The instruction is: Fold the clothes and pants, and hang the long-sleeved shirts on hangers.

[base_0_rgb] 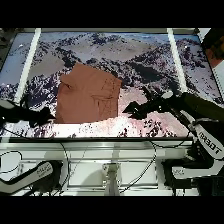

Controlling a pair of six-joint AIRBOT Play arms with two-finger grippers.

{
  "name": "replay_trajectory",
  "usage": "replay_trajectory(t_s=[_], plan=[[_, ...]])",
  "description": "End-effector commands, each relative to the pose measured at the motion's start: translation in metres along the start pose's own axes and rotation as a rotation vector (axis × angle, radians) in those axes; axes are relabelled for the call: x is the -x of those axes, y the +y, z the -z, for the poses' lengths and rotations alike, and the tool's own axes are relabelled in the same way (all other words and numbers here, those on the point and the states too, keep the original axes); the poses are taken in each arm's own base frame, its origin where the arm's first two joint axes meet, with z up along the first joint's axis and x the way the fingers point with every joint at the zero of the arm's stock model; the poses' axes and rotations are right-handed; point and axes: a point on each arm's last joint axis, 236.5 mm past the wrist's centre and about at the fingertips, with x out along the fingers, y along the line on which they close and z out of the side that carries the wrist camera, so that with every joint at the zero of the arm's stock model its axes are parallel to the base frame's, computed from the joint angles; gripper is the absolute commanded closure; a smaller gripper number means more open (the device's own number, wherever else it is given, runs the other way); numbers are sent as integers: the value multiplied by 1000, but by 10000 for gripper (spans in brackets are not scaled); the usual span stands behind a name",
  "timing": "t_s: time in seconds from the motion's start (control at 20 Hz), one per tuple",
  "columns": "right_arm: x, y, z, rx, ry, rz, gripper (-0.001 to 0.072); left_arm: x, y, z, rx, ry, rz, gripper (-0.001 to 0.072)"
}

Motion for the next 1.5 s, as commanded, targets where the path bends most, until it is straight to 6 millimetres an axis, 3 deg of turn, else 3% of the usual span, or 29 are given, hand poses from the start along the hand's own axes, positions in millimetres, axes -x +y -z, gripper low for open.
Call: replay_trajectory(t_s=[0.0,0.25,0.5,0.65,0.7,0.75,0.8,0.95,1.1,1.25,1.45], plan=[[-1,-3,9,-29,22,0,80,-11,11,25,45,27,-4,78],[-1,0,12,-31,34,-10,80,-18,15,7,145,-36,-16,113],[-1,5,8,-35,19,-28,80,-34,3,-15,153,-100,13,153],[-5,8,12,-24,34,-25,80,-36,-1,-22,168,-128,22,312],[-10,10,17,-13,47,-20,80,-36,-6,-23,176,-129,40,446],[-15,12,20,-1,55,-13,80,-36,-11,-24,183,-132,61,627],[-21,13,22,11,59,-3,80,-35,-17,-26,170,-137,88,698],[-39,18,23,37,53,19,81,-32,-36,-31,155,-154,165,700],[-52,32,-3,35,-38,25,86,-26,-42,-34,136,-176,186,699],[-64,24,-18,-4,-61,63,86,-20,-46,-35,112,-195,190,699],[-77,10,-14,-108,-29,74,90,-15,-51,-36,86,-212,203,699]])
